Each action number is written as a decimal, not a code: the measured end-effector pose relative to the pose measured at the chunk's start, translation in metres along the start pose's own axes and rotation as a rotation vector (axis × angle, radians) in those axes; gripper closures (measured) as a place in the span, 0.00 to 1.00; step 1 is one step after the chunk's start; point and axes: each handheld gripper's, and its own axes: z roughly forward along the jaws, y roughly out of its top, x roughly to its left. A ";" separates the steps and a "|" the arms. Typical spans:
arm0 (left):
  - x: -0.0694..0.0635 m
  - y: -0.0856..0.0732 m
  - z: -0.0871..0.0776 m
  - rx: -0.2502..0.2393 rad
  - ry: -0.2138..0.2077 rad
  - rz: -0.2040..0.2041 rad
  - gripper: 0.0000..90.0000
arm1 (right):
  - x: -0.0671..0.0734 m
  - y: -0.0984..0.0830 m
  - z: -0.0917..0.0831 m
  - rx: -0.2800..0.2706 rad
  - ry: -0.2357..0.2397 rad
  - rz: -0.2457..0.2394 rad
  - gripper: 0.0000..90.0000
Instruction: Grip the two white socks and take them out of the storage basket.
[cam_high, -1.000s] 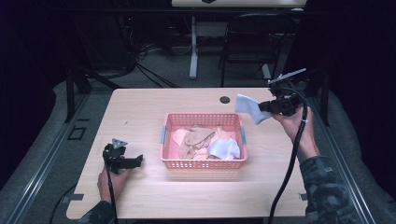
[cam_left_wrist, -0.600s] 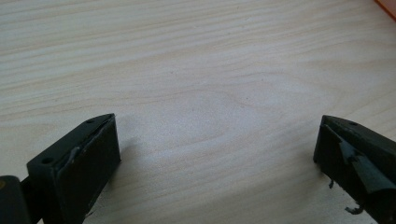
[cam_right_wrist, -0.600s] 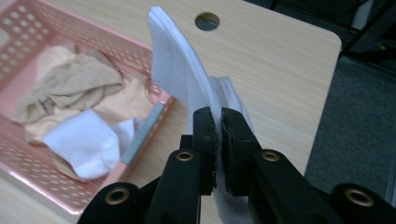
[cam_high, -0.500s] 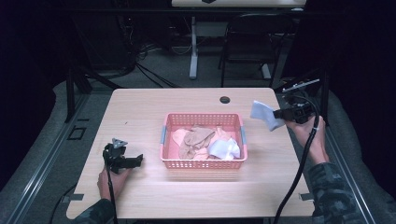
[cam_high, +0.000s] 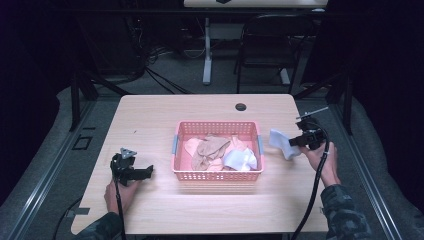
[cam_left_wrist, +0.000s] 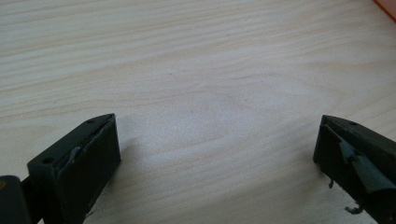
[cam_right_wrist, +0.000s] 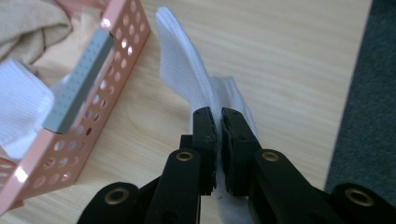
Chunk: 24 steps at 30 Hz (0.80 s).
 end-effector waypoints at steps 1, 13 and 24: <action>0.000 0.000 0.000 -0.001 0.001 0.000 0.00 | 0.000 0.000 0.000 0.000 0.000 0.000 0.94; -0.001 0.001 0.000 0.002 0.001 0.000 0.00 | -0.005 -0.025 0.048 0.082 0.016 0.021 0.91; -0.001 0.000 0.000 0.002 0.001 -0.002 0.00 | -0.002 -0.016 0.006 -0.035 0.051 0.010 0.44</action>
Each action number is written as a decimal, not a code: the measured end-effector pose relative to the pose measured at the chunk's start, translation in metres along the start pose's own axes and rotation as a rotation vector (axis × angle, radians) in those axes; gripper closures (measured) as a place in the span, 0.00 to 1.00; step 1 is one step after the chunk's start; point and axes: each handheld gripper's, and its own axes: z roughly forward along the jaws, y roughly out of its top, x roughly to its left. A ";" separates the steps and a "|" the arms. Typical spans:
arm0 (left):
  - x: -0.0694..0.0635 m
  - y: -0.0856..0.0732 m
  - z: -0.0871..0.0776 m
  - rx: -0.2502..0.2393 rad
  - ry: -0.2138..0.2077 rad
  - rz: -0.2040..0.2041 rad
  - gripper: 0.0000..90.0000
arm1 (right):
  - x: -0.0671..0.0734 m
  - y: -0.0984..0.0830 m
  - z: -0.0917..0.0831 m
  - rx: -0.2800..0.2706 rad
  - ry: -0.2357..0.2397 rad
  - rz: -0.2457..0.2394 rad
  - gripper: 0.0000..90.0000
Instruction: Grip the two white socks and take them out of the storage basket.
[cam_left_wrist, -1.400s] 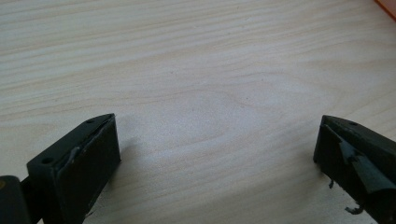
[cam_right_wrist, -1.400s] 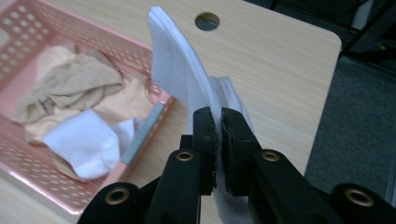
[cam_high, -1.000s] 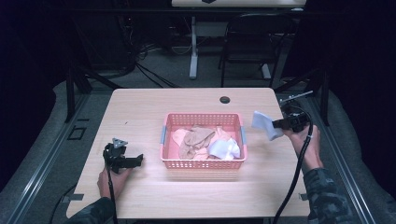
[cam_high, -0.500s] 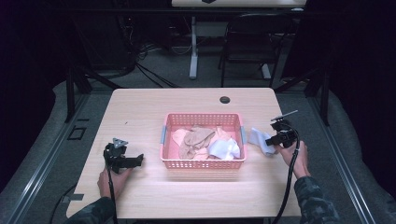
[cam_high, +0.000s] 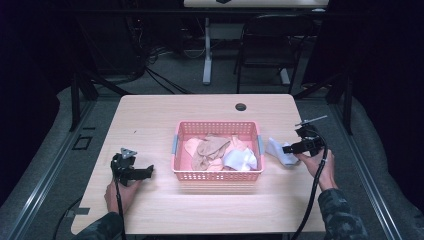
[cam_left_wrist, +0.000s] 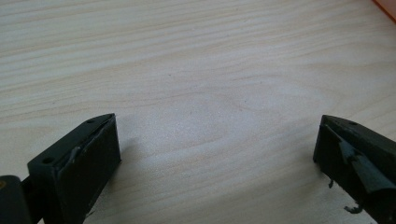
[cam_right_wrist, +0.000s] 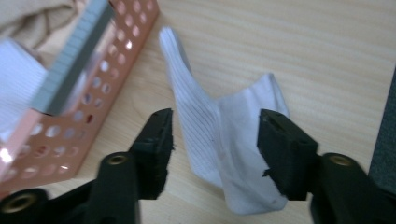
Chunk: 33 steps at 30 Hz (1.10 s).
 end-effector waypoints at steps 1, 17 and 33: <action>0.000 0.000 0.000 0.000 0.000 0.000 0.00 | 0.001 0.001 -0.005 -0.012 -0.008 -0.006 0.40; 0.000 0.000 0.000 0.001 0.000 0.001 0.00 | 0.069 0.032 -0.053 -0.033 0.078 -0.216 0.15; 0.000 0.000 0.000 0.002 0.002 0.001 0.00 | 0.149 0.056 0.015 0.144 0.101 -0.430 0.16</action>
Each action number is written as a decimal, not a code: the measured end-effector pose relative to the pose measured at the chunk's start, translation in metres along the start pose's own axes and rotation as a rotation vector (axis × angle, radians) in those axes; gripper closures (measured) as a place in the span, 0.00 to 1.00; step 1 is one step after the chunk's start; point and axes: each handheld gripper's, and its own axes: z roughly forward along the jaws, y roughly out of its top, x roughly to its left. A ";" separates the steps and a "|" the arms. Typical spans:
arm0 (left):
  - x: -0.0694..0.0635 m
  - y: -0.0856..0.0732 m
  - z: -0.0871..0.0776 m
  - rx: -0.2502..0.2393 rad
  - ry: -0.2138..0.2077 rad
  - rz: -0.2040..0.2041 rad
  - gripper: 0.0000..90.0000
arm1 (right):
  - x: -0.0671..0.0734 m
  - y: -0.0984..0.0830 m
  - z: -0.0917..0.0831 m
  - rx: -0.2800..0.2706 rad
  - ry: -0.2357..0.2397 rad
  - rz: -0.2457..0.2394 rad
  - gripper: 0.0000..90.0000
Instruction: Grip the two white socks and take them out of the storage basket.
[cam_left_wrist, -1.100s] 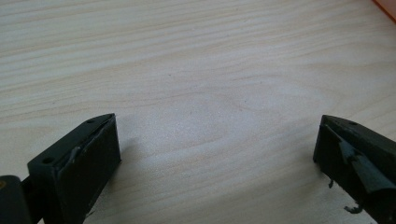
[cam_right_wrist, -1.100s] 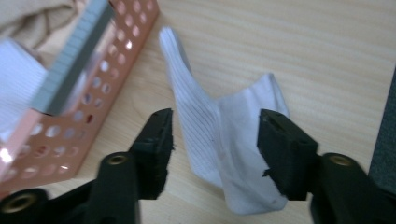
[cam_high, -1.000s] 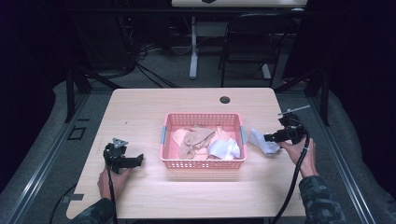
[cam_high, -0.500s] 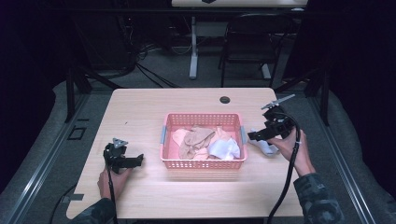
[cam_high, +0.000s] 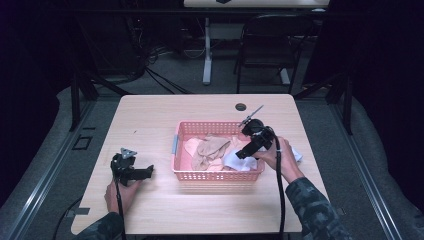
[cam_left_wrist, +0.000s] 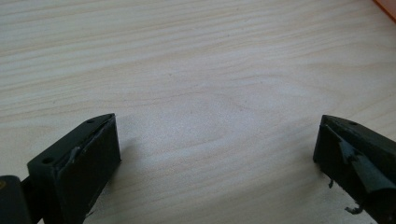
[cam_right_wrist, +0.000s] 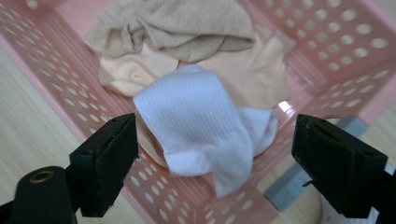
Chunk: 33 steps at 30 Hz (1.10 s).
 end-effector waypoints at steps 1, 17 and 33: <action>0.000 0.000 0.000 -0.001 0.001 -0.001 0.00 | 0.003 0.001 0.008 0.025 -0.007 -0.009 0.16; 0.000 0.000 0.000 0.001 0.004 -0.003 0.00 | -0.005 -0.003 0.061 0.187 -0.063 0.063 0.35; -0.001 -0.001 -0.001 -0.002 0.014 -0.017 0.01 | 0.009 -0.009 0.065 0.185 -0.074 0.074 0.96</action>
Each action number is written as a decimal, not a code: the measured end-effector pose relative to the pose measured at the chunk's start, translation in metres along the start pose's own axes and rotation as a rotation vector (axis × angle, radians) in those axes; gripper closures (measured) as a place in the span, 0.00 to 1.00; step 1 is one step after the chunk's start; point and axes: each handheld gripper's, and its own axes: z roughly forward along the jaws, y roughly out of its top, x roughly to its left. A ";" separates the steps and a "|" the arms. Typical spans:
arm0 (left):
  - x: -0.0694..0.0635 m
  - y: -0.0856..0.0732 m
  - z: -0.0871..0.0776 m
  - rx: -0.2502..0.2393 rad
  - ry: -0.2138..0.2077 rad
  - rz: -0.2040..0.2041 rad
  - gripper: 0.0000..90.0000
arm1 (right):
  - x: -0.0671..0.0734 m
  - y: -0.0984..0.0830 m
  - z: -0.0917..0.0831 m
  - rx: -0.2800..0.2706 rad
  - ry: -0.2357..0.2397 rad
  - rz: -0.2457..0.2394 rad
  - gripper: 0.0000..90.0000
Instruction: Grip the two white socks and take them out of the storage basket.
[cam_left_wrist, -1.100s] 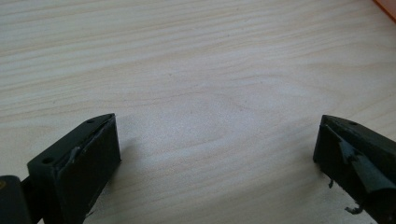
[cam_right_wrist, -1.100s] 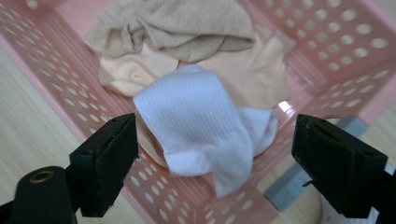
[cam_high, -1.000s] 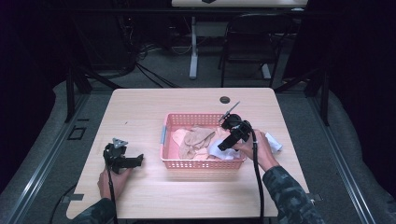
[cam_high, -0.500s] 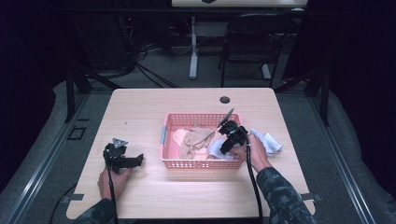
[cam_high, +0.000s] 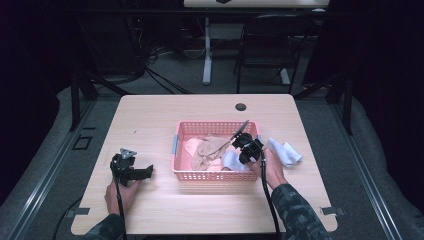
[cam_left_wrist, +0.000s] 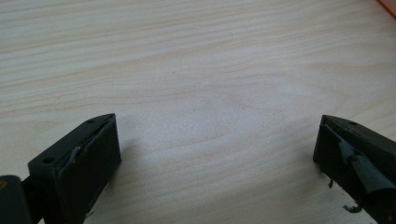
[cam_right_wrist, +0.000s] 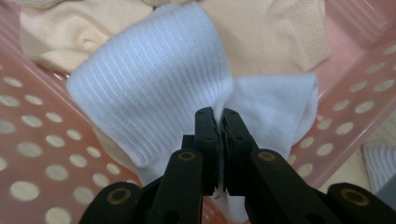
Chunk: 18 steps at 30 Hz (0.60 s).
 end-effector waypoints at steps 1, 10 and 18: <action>0.000 0.000 0.000 0.000 -0.001 0.000 0.01 | 0.000 -0.001 -0.002 -0.003 -0.002 -0.003 0.97; 0.000 0.000 0.001 -0.001 0.002 -0.003 0.01 | -0.009 -0.007 -0.019 -0.073 0.047 0.028 0.98; 0.000 0.000 0.001 -0.001 0.002 -0.003 0.01 | -0.017 -0.008 -0.043 -0.127 0.066 0.039 0.98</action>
